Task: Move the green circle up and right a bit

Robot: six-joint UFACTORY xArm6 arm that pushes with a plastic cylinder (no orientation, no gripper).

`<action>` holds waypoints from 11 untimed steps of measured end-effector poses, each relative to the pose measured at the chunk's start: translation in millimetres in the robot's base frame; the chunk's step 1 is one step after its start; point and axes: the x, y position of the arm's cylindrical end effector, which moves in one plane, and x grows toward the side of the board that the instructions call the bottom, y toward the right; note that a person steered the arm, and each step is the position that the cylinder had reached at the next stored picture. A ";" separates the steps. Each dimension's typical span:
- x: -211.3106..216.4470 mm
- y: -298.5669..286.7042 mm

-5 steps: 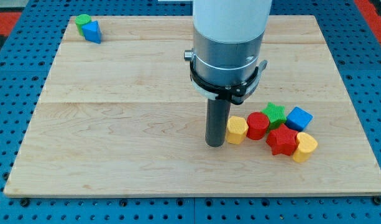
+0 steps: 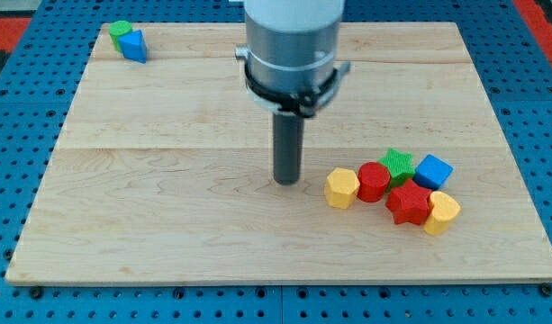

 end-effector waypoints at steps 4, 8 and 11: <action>-92.7 -129.4; -228.3 -269.3; -280.8 -259.7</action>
